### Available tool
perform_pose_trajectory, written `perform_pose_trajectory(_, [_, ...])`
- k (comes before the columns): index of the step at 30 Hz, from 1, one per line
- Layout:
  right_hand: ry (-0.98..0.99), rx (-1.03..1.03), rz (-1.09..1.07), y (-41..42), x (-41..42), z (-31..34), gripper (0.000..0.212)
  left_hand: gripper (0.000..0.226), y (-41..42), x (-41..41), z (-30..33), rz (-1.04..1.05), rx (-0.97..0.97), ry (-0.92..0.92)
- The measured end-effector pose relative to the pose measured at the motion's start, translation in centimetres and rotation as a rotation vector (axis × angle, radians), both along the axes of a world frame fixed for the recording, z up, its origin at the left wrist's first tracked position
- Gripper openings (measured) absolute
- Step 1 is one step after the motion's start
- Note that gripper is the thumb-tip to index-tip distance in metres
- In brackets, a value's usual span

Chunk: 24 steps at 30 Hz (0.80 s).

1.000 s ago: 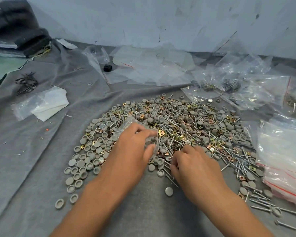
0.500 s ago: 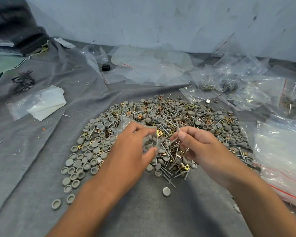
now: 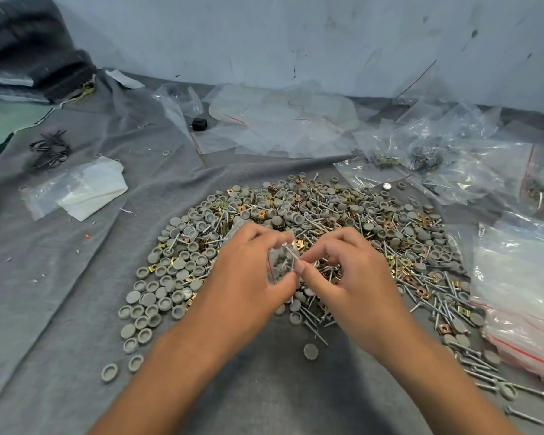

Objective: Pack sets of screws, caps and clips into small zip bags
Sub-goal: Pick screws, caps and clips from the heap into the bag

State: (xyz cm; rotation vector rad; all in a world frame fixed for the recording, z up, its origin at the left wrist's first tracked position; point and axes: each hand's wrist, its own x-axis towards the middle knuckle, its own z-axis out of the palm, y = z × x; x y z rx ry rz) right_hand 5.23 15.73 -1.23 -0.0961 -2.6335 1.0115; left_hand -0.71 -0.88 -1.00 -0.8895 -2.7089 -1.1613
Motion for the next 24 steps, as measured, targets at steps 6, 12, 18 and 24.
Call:
perform_pose_trajectory(6, [0.023, 0.033, -0.002, 0.0, 0.2, 0.4, 0.023, 0.053, -0.1, 0.0, 0.2, -0.004, -0.011, 0.01])
perform_pose_trajectory(12, [-0.375, 0.283, 0.236, 4.5, 0.9, 1.6, 0.01, 0.056, -0.2, 0.0, 0.1, 0.02, -0.011, 0.014])
perform_pose_trajectory(18, [-0.457, 0.583, 0.324, 3.9, 1.0, 0.3, 0.033, 0.057, -0.2, 0.0, 0.0, 0.023, -0.027, 0.018])
perform_pose_trajectory(24, [-0.411, 0.646, 0.315, 3.1, 1.0, 0.2, 0.019, 0.057, -0.2, -0.2, -0.2, 0.027, -0.04, 0.023])
